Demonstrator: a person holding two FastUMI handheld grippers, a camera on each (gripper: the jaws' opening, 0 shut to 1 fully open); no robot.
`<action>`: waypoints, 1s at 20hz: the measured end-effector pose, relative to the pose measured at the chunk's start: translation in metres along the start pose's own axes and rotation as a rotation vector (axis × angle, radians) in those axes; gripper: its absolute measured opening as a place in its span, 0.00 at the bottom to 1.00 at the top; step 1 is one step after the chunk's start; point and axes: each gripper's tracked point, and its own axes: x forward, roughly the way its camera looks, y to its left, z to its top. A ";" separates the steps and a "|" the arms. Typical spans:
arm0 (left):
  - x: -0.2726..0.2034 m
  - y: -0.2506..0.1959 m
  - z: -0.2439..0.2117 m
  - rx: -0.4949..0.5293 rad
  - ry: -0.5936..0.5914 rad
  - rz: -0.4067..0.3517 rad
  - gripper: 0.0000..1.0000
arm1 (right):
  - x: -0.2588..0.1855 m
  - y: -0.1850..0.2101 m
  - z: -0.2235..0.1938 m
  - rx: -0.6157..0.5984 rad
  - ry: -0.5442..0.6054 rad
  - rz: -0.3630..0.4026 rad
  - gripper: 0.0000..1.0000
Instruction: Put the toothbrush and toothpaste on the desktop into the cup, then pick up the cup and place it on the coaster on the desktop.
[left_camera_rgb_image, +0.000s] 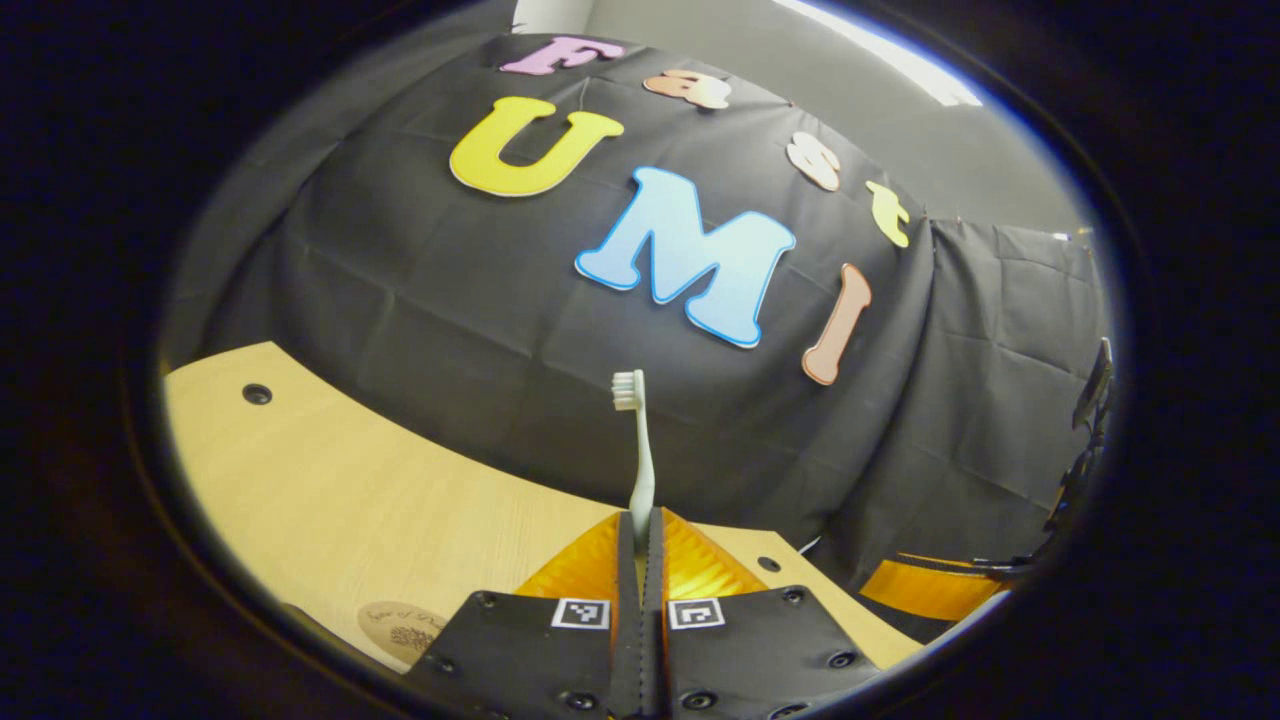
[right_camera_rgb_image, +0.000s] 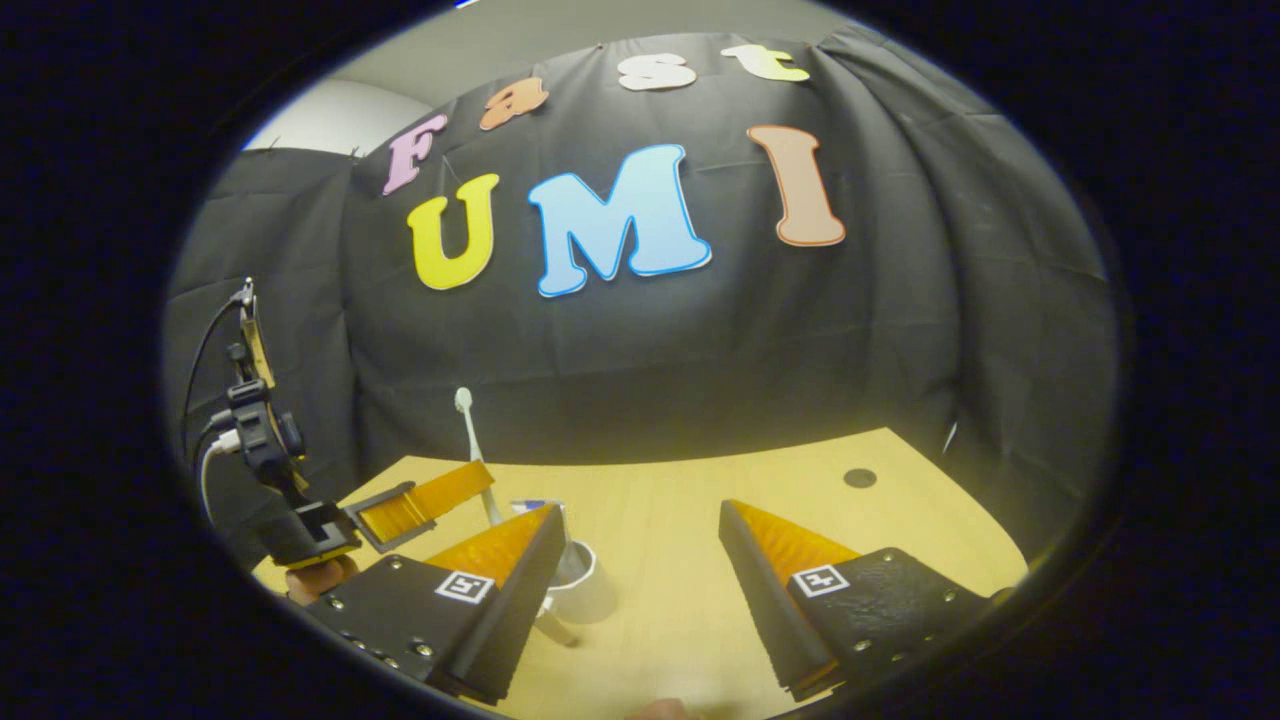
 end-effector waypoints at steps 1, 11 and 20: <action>0.001 -0.001 -0.005 0.004 -0.004 0.000 0.07 | -0.002 -0.002 -0.004 0.001 0.015 0.002 0.93; -0.003 -0.002 -0.021 0.132 -0.096 0.016 0.07 | -0.007 0.013 -0.027 0.015 0.086 0.088 0.93; -0.012 -0.004 -0.045 0.225 -0.018 0.020 0.29 | -0.008 0.027 -0.034 0.010 0.116 0.135 0.93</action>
